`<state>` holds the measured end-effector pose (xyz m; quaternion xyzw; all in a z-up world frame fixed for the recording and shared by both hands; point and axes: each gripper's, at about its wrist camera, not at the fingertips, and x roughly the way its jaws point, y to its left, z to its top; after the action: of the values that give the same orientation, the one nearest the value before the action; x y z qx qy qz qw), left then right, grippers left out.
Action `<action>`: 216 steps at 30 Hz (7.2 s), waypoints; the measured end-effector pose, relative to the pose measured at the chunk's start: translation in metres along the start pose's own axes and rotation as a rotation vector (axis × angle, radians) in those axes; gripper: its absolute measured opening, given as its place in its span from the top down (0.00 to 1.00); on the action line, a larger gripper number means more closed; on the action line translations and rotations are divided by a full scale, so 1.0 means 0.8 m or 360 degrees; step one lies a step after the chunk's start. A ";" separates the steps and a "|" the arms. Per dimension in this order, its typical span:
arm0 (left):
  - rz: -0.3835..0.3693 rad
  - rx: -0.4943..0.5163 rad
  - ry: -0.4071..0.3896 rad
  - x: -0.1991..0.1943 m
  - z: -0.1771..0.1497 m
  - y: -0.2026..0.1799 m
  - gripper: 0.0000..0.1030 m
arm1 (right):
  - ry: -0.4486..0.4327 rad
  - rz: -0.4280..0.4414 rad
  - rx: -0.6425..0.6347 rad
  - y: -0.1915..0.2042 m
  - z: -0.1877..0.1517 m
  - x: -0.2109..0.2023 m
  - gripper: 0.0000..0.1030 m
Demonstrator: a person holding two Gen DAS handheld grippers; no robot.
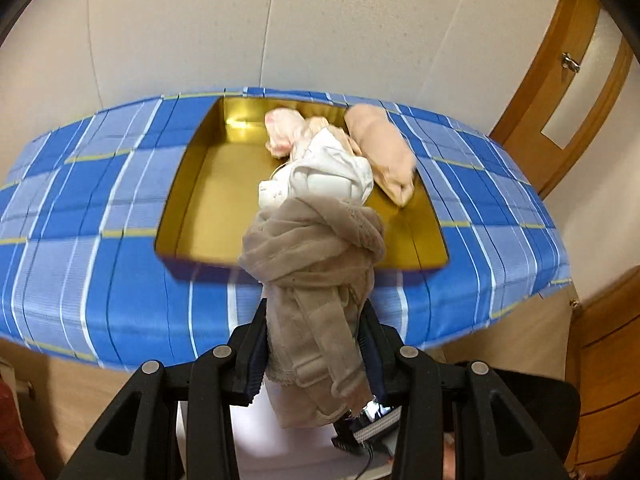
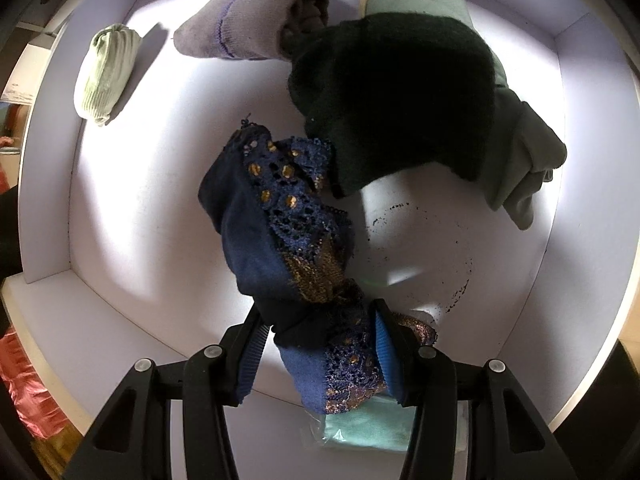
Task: Organize soft objects
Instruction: 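Carry the cream knotted scarf with the left gripper into the gold tray, then open the left gripper to release the cream scarf in the tray, then move the left tool back down over the green knit beanie, then grasp the green knit beanie with the left gripper, then carry the navy lace garment with the right gripper up into the gold tray, then open the right gripper to release the navy garment in the tray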
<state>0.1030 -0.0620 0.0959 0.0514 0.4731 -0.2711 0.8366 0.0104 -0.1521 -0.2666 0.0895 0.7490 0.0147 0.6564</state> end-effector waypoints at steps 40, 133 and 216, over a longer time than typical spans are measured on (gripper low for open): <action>0.0407 -0.0023 0.0013 0.125 0.175 0.060 0.42 | 0.0015 0.0099 0.0082 -0.030 0.006 -0.016 0.46; 0.0321 -0.0228 0.0913 0.316 -0.303 0.092 0.42 | 0.0004 0.0215 0.0266 -0.066 -0.045 -0.001 0.65; 0.0240 -0.0317 0.0977 0.333 -0.299 0.142 0.42 | -0.0833 0.0021 -0.0456 0.097 0.158 -0.432 0.45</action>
<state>0.0855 0.0080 -0.2726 0.0837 0.7221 -0.1326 0.6738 0.1863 -0.1411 0.0657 0.0015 0.5439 0.1009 0.8331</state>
